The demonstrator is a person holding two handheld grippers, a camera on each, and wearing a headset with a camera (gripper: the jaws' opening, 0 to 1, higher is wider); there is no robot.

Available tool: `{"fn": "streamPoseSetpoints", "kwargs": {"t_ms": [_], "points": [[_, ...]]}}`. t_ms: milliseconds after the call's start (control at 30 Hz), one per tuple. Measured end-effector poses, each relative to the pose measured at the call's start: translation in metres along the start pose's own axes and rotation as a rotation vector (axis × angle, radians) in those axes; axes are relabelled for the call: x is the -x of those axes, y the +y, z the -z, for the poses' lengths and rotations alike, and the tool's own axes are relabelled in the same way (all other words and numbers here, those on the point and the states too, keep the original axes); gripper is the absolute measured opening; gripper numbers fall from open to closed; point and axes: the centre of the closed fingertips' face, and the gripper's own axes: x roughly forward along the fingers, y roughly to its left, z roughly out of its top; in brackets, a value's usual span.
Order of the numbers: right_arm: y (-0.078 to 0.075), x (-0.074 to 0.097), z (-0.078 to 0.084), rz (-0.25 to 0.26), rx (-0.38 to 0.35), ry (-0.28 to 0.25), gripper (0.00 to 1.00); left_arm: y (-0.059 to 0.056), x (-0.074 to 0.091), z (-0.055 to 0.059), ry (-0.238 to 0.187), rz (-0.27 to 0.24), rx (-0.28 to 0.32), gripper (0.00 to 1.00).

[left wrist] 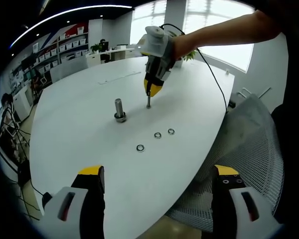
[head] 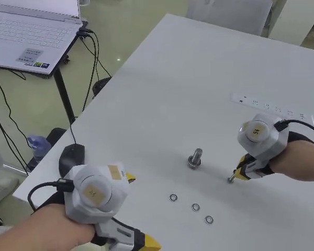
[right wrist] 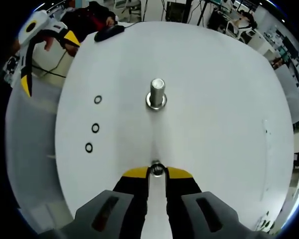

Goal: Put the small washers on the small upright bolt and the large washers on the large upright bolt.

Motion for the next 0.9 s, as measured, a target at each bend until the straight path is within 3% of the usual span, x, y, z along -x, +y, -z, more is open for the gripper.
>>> {"fn": "streamPoseSetpoints", "kwargs": {"t_ms": [567, 900], "points": [[0.007, -0.028, 0.006, -0.022, 0.026, 0.034, 0.13, 0.002, 0.002, 0.011, 0.026, -0.008, 0.021, 0.87], [0.006, -0.03, 0.01, -0.009, 0.04, 0.043, 0.13, 0.005, 0.005, 0.016, 0.034, -0.011, 0.023, 0.85]]}}
